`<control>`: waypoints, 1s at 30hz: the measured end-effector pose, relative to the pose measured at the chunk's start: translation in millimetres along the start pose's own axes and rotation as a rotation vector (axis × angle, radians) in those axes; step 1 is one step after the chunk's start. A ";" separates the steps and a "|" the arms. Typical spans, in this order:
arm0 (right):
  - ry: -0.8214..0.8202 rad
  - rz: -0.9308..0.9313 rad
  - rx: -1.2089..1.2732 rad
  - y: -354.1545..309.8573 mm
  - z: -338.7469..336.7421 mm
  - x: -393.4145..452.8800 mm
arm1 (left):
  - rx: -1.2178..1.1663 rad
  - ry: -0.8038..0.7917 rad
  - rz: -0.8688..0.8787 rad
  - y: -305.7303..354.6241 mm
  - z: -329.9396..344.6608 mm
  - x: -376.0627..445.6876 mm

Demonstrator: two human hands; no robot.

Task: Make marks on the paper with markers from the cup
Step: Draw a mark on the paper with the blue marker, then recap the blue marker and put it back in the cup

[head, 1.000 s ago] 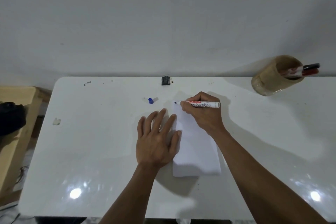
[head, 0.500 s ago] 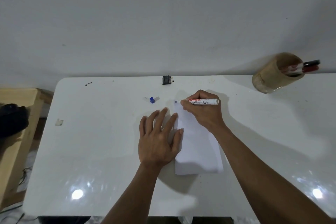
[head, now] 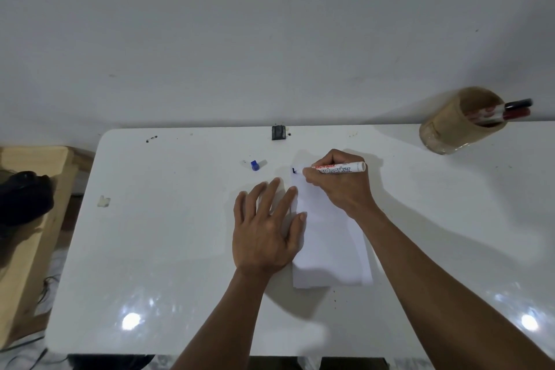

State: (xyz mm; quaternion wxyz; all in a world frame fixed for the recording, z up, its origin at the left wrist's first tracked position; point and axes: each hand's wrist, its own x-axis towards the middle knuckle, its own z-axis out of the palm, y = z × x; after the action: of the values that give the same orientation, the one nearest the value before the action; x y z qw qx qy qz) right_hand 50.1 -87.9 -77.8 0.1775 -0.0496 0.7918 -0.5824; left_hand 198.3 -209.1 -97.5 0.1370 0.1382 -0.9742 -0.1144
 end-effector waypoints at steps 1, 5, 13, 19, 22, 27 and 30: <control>-0.008 0.011 0.021 -2.3 -0.3 -0.3 | 0.000 -0.006 -0.001 0.0 0.2 -0.6; -0.001 0.145 0.298 -16.1 -7.3 -2.3 | -0.015 -0.039 -0.016 0.5 -2.1 -0.4; 0.007 0.138 0.491 -48.4 -20.0 -27.2 | -0.529 -0.015 -0.413 -3.2 -27.9 16.4; 0.017 0.134 0.531 -61.0 -16.5 -57.6 | -0.388 -0.175 -0.521 -23.0 -35.0 70.2; 0.074 0.153 0.541 -67.8 -14.6 -73.1 | -0.346 -0.264 -0.487 -27.1 -36.6 78.2; 0.153 0.135 0.501 -91.7 -10.0 -88.2 | -0.895 -0.186 -0.761 -13.4 -69.1 80.9; 0.164 0.057 0.486 -111.2 -4.2 -94.7 | -1.302 -0.171 -0.861 -0.1 -101.4 75.4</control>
State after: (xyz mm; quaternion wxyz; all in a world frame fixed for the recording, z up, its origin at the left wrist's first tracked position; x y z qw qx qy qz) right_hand 122.7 -92.3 48.9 0.1360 0.0642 0.6414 -0.7523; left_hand 158.9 -250.7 15.2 0.0588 0.3862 -0.5788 -0.7158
